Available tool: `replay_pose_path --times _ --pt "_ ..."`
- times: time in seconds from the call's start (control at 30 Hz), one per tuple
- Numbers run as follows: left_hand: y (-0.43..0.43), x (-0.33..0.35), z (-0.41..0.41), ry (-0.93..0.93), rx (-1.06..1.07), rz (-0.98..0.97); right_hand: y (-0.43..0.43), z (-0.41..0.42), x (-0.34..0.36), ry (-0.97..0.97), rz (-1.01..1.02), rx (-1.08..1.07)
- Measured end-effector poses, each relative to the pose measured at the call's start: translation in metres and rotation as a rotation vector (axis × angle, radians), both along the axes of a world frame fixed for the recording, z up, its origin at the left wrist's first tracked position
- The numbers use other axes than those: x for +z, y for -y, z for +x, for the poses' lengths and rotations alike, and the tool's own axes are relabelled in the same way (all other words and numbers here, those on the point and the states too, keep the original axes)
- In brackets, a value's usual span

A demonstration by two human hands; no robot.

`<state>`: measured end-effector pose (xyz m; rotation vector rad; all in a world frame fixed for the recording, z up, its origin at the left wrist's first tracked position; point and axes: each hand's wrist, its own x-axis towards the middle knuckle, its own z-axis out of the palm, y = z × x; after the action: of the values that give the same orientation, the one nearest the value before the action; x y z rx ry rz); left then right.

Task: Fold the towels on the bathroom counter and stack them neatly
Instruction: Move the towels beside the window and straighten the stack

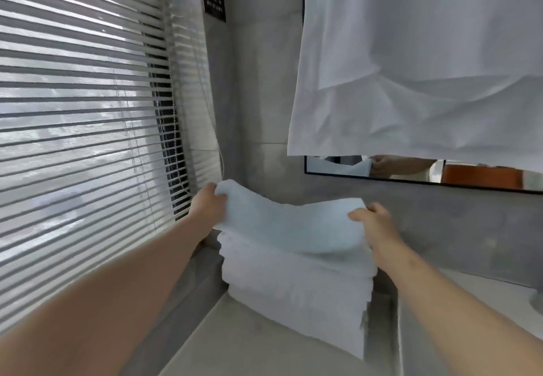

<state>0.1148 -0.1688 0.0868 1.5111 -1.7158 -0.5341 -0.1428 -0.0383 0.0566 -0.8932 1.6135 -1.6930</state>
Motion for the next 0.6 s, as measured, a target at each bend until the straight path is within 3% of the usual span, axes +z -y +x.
replay_pose_path --times 0.33,0.6 --pt "0.079 -0.031 -0.044 -0.014 -0.064 0.066 0.034 -0.027 -0.023 -0.003 0.03 -0.129" --pt "0.095 -0.063 -0.064 0.085 -0.078 0.153 0.045 -0.037 -0.055 -0.043 0.085 -0.189"
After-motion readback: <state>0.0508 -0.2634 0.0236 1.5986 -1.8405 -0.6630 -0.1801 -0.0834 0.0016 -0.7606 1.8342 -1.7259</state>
